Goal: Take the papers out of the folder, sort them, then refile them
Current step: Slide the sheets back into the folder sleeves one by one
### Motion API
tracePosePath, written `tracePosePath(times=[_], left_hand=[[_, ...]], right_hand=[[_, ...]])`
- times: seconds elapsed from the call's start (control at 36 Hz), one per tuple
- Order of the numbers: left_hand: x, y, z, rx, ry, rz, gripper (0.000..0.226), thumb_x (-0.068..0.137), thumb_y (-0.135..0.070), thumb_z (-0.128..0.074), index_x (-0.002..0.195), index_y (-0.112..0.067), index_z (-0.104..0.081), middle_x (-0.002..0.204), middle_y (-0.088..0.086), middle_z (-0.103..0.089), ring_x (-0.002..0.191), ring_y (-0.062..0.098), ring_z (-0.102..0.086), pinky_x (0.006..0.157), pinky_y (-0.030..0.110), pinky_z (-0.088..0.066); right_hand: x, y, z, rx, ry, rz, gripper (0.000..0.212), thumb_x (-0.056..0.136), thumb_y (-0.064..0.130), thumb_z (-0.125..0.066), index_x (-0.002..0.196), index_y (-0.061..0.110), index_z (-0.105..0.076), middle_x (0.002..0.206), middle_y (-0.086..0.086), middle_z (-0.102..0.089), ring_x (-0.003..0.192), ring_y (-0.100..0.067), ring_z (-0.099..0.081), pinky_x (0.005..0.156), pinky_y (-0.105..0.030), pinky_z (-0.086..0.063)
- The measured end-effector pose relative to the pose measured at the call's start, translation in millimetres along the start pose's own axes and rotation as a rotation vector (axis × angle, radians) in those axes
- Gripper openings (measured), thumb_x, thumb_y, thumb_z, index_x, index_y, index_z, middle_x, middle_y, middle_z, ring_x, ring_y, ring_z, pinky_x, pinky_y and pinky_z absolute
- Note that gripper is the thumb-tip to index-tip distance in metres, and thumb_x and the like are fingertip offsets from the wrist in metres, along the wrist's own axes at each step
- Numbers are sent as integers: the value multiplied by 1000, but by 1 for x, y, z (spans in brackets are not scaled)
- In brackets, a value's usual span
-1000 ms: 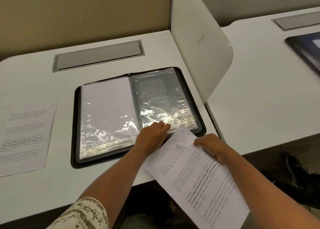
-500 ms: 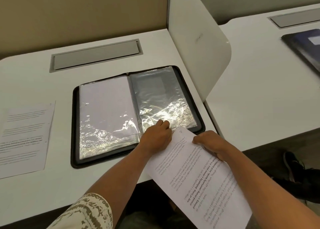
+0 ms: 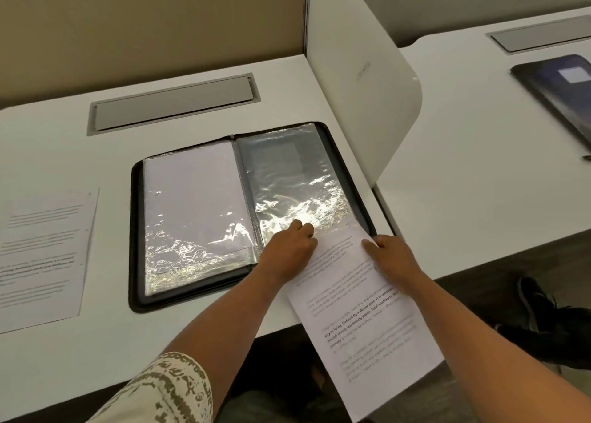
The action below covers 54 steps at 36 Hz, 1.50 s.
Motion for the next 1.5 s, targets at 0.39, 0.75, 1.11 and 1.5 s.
tracePosePath(times=[0.39, 0.75, 1.11, 1.5], left_hand=[[2, 3, -3, -43, 47, 31, 2, 85, -11, -65, 87, -11, -67, 93, 4, -59, 83, 24, -56, 47, 30, -30], [-1, 9, 26, -64, -90, 0, 25, 71, -5, -79, 94, -12, -71, 94, 3, -61, 87, 21, -56, 41, 27, -41], [-14, 0, 40, -136, -169, -107, 47, 74, -8, -75, 119, -10, -64, 103, 7, -63, 87, 22, -58, 50, 30, -45], [-7, 8, 30, -262, -92, -22, 39, 78, -2, -71, 111, -15, -56, 100, 4, -59, 80, 21, -55, 49, 33, -47]], right_hand=[[-55, 80, -81, -700, -257, 870, 28, 86, 13, -64, 113, 14, -72, 122, -9, -67, 116, -30, -57, 89, -46, -51], [-22, 60, -111, -767, 30, 584, 69, 102, 60, -8, 161, 26, 0, 169, -6, 9, 154, -28, 18, 125, -49, 6], [-10, 84, -136, -708, -34, 588, 58, 101, 36, -25, 143, 2, -46, 151, -25, -43, 144, -46, -34, 117, -60, -29], [20, 85, -110, -774, -163, 414, 76, 99, 54, -27, 161, 21, 2, 167, -15, 11, 151, -40, 19, 116, -54, 21]])
Point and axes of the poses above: each hand's wrist, its own x-axis towards the middle knuckle, its own z-axis out of the back of the hand, y = z × x, the point moved 10 cm from there along x, towards the middle knuckle
